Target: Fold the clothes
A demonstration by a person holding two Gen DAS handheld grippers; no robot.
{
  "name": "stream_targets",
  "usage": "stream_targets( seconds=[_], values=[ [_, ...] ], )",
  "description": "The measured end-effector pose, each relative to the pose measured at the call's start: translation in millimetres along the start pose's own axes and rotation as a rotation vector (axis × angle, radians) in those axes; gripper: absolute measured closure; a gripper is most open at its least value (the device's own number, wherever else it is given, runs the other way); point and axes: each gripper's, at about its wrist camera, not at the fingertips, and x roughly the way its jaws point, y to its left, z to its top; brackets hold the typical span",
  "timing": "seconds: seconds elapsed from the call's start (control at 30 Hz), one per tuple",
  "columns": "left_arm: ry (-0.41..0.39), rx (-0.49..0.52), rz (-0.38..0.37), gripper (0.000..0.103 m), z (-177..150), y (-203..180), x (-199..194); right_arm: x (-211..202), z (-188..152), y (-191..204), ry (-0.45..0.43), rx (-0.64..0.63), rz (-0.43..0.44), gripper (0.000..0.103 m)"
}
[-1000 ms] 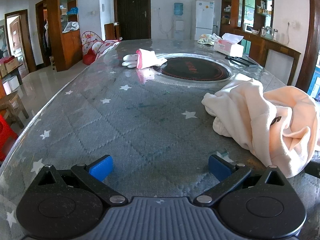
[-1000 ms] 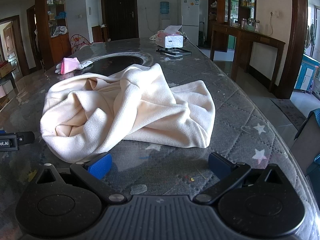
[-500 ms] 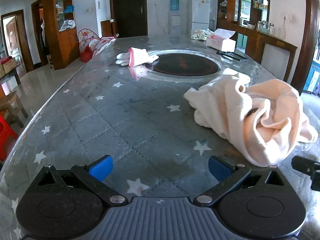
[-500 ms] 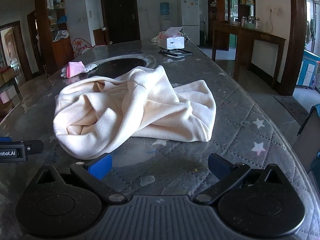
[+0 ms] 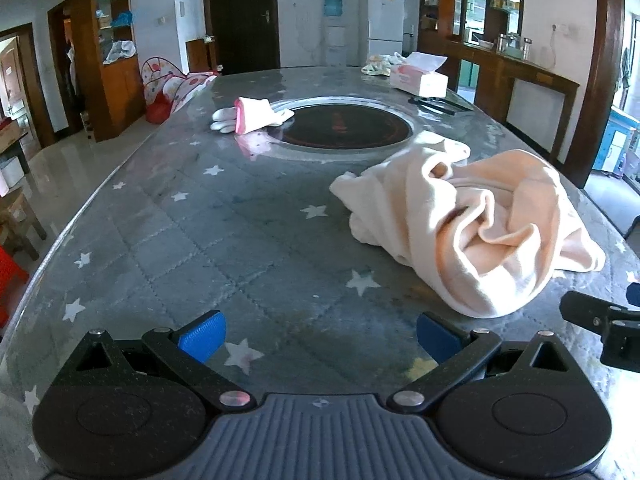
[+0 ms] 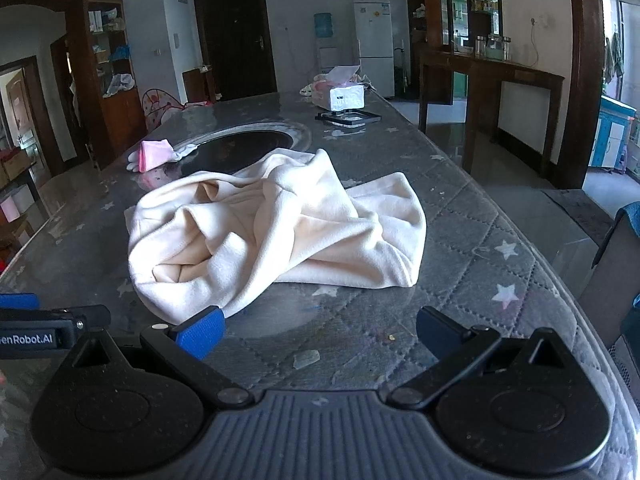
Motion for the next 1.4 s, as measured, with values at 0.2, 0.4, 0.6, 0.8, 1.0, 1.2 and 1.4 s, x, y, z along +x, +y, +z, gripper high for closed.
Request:
stream_targets(
  seconds=[0.2,0.4,0.6,0.8,1.0,1.2,1.4],
  values=[
    [0.001,0.007,-0.002,0.0,0,-3,-3,-5,-1,3,-0.003,-0.002,0.0,0.0],
    [-0.003,0.022,-0.001,0.0,-1,-6,-5,-4,-2,7,0.006,-0.015,0.0,0.0],
    [-0.009,0.039,-0.002,0.0,-1,-9,-7,-3,-4,9,0.014,-0.016,0.008,0.0],
    [-0.023,0.051,-0.002,0.0,0,-13,-10,-4,-5,9,0.018,-0.003,0.012,0.0],
    [-0.022,0.049,0.004,0.0,0,-15,-10,-4,-5,8,0.019,0.003,0.014,0.0],
    [-0.023,0.061,0.02,0.0,0,-17,-10,-4,-5,9,0.019,0.006,0.017,0.0],
    [-0.008,0.066,0.021,0.0,2,-19,-7,-4,-5,9,0.021,0.008,0.022,0.0]
  ],
)
